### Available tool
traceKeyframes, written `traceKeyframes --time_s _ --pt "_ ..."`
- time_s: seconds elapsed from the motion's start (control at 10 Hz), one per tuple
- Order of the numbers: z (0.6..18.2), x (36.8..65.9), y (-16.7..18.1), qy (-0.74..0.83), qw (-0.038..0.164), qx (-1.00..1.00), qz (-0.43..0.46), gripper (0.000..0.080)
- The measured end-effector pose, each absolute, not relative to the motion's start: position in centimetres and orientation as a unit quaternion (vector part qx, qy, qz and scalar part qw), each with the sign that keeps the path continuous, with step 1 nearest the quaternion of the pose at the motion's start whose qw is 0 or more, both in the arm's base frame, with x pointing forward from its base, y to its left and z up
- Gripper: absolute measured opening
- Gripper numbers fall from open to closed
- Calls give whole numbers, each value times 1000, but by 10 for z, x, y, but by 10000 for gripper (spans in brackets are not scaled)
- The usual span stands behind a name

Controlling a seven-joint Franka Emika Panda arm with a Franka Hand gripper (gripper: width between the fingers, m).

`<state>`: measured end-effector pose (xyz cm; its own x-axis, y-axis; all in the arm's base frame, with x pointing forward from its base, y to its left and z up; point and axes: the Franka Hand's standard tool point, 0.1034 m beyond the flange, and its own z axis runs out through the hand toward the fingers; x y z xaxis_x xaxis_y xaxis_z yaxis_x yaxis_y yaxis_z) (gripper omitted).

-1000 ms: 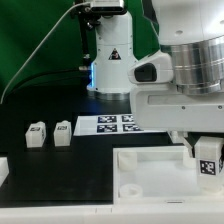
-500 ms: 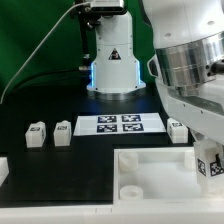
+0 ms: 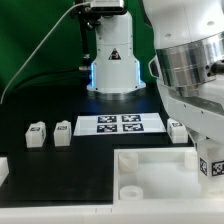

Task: Assemble one leg

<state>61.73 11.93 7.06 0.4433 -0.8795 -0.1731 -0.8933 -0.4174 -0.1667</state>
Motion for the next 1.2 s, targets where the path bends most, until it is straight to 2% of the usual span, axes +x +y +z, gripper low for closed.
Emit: traceKeyframes --time_s 0.2,0.5,0.6,0.7,0.8,0.9,1.0,1.1,1.2 --pt "81 615 123 383 109 -917 3 647" --pt "79 615 121 253 103 -962 -10 649" --pt "82 617 125 169 76 -983 -20 649" --pt "82 622 127 49 60 -997 -22 649" --pt "80 627 128 10 60 -998 -24 649" --pt "79 626 128 40 62 -997 -22 649" --pt "79 626 128 51 63 -997 -21 535" --pt "79 625 128 48 62 -997 -21 535" --pt "79 626 125 65 61 -996 -21 353"
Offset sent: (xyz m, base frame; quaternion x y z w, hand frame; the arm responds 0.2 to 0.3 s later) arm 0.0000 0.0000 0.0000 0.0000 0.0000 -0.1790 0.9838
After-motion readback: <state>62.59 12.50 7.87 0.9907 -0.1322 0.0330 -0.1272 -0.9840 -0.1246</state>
